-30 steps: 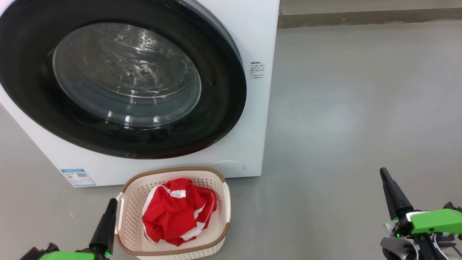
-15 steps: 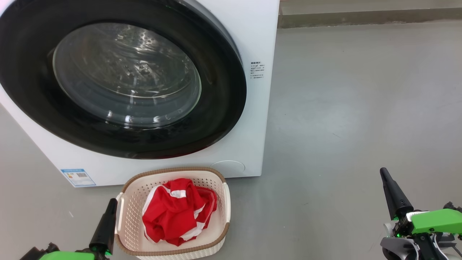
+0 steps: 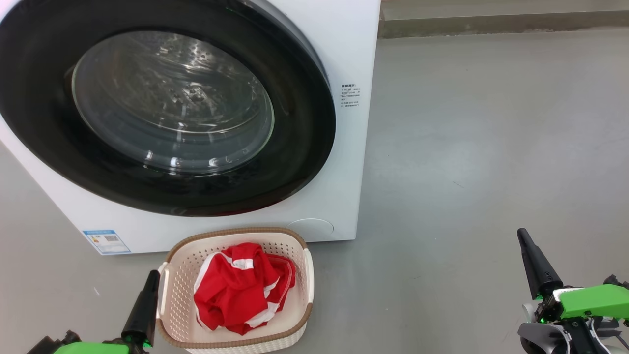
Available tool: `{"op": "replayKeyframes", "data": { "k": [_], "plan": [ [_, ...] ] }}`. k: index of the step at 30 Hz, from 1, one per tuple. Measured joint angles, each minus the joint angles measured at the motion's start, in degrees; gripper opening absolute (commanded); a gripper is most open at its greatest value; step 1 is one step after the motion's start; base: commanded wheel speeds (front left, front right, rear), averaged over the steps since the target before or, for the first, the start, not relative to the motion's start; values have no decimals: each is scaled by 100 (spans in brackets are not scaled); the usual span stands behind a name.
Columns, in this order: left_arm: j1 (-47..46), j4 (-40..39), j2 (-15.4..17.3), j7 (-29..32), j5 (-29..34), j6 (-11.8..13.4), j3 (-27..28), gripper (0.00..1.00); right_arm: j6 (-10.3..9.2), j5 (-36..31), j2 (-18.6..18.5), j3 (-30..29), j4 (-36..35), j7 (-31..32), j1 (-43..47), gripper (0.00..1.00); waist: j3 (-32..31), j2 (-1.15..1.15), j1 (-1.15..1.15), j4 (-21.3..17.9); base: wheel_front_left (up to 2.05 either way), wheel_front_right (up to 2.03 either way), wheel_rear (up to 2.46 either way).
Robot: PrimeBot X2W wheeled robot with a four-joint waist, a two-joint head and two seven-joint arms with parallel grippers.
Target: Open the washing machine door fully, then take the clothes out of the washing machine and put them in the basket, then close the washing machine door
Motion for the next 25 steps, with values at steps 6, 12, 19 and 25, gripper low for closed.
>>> {"op": "replayKeyframes", "data": {
  "k": [6,12,19,25],
  "plan": [
    [0,0,0,0,0,0,-1,0,0,0,0,0,0,0,0,0,0,0,0,0,0,0,0],
    [0,0,0,0,0,0,-1,0,0,0,1,-4,0,1,0,0,0,0,0,0,0,0,0],
    [0,0,0,0,0,0,-1,0,0,0,2,-7,0,1,0,0,0,0,0,0,0,0,0],
    [0,0,0,0,0,0,-1,0,0,0,2,-9,0,1,0,0,0,0,0,0,0,0,0]
  ]
}}
